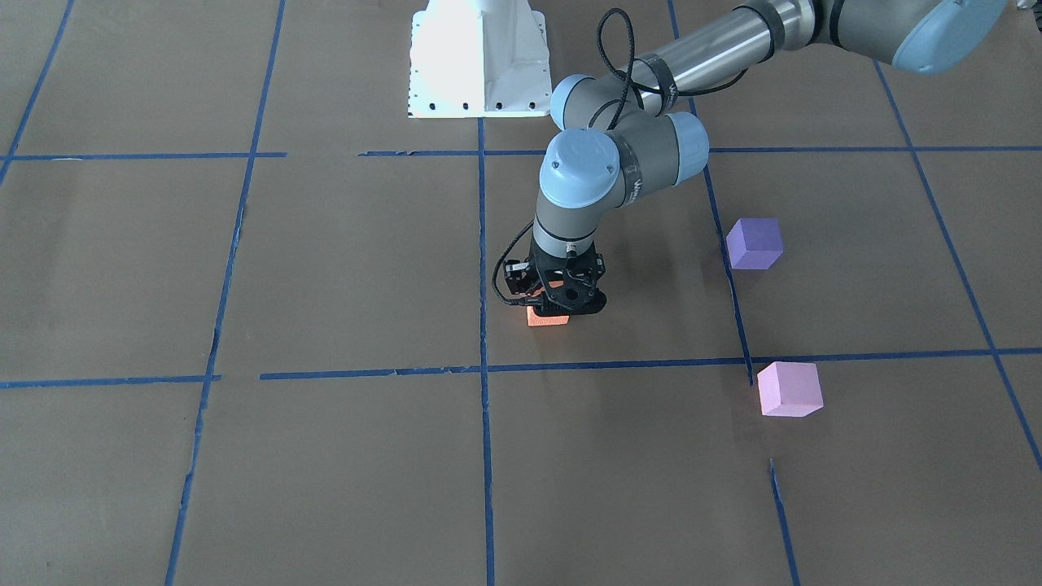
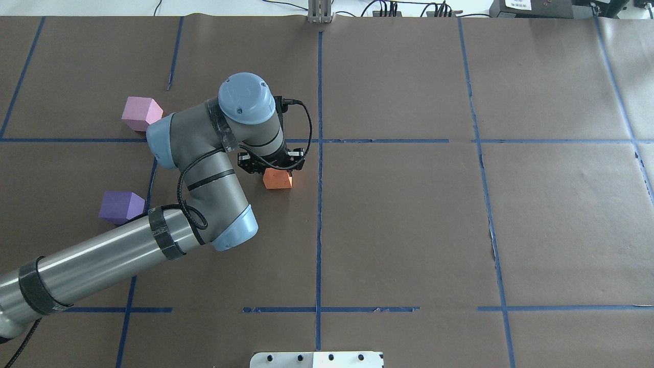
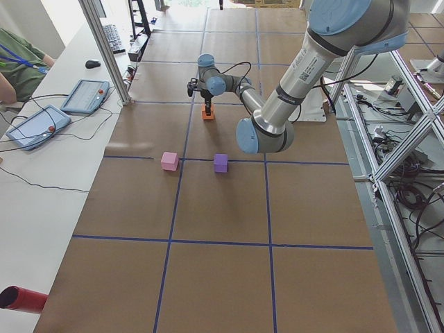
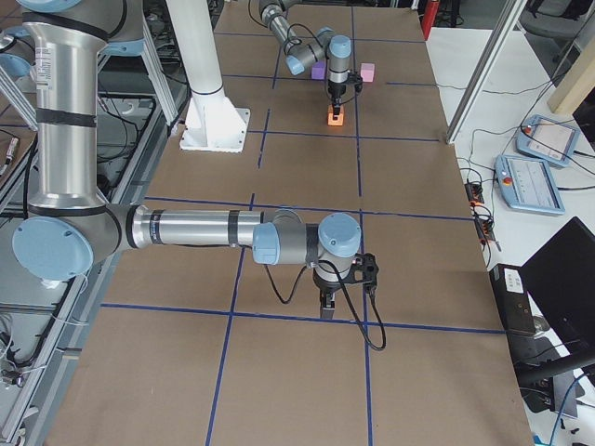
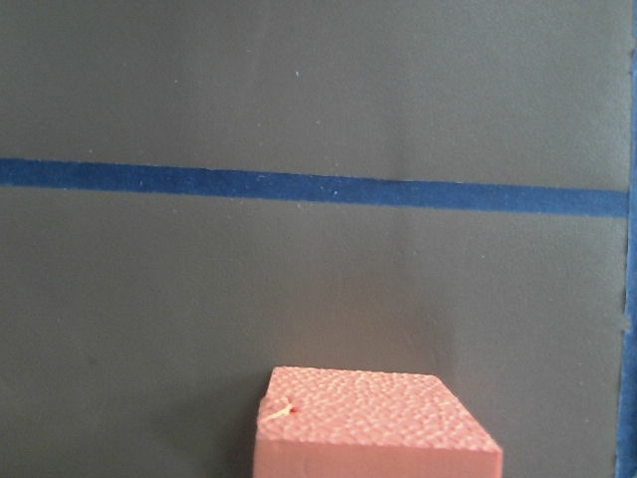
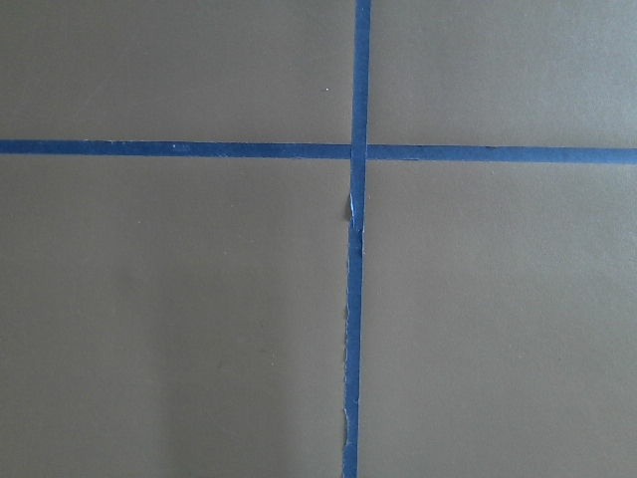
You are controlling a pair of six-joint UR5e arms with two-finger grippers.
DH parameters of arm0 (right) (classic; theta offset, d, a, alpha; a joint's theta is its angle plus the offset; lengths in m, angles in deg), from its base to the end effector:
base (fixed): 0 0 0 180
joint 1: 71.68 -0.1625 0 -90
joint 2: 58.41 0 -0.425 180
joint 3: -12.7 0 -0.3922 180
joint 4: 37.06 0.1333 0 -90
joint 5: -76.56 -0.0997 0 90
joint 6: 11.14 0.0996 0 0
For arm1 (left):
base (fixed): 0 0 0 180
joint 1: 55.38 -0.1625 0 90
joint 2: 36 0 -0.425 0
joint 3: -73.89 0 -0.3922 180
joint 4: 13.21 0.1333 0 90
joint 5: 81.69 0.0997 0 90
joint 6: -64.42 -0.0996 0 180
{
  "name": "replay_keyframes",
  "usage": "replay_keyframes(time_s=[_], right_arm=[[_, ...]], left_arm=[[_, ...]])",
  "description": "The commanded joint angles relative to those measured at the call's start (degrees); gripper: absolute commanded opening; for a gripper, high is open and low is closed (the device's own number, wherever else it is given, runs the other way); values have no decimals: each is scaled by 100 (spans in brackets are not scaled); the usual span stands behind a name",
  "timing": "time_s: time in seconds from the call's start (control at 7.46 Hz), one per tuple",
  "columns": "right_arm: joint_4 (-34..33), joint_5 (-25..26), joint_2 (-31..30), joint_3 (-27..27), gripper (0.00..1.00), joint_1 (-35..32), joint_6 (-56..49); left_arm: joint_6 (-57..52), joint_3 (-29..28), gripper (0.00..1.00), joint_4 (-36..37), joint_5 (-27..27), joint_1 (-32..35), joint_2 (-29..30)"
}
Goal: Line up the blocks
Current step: 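Lower the left gripper and close it on the orange cube, then lift the orange cube and carry it toward the pink and purple cubes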
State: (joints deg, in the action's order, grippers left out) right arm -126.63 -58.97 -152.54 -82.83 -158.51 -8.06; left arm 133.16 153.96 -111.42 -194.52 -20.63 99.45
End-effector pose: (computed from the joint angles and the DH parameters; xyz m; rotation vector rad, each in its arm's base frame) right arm 0.0365 -0.4661 0.6434 -0.0131 -0.7950 -0.0142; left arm 0.5685 -0.5096 0.2302 0.0190 0.8419 -0.0693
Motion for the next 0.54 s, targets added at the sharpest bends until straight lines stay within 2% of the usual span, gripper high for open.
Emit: replay_keyframes(time_s=[0.0, 0.13, 0.4], right_arm=[[0, 0, 0, 0, 100, 8, 0], [0, 0, 0, 0, 100, 0, 0], [0, 0, 0, 0, 100, 8, 0]], left_arm=[[-88, 620, 0, 641, -2, 181, -45], [-167, 1050, 0, 1098, -63, 347, -202], [-203, 2148, 0, 1077, -265, 647, -1375]])
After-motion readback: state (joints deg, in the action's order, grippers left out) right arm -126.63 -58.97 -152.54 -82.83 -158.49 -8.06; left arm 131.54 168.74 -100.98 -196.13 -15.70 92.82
